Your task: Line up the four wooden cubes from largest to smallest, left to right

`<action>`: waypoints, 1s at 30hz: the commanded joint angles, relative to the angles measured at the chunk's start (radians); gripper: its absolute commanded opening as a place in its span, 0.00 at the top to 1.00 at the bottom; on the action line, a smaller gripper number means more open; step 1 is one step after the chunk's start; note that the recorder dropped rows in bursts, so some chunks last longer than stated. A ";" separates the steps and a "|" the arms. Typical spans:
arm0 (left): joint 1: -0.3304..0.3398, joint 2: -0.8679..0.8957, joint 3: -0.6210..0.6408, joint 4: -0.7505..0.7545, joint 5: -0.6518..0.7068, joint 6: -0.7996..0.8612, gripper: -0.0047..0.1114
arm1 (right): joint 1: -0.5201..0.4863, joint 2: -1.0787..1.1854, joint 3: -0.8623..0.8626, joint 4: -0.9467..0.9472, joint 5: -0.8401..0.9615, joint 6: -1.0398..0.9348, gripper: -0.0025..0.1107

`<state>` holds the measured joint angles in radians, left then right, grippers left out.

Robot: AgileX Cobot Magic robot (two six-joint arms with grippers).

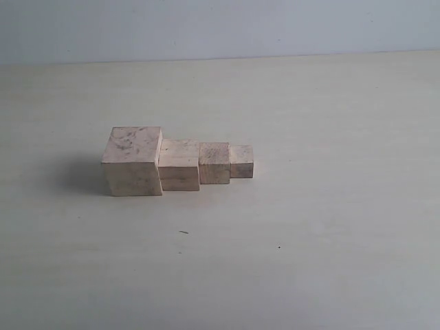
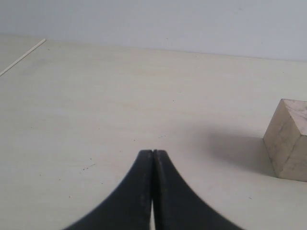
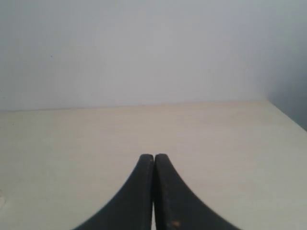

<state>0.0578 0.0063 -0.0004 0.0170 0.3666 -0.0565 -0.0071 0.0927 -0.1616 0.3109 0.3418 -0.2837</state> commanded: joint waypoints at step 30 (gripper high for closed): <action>-0.001 -0.006 0.000 -0.002 -0.010 -0.001 0.96 | -0.006 -0.093 0.162 -0.241 0.006 0.310 0.98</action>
<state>0.0578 0.0063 -0.0004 0.0170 0.3666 -0.0565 -0.0071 0.0059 -0.0044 0.0757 0.3502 0.0212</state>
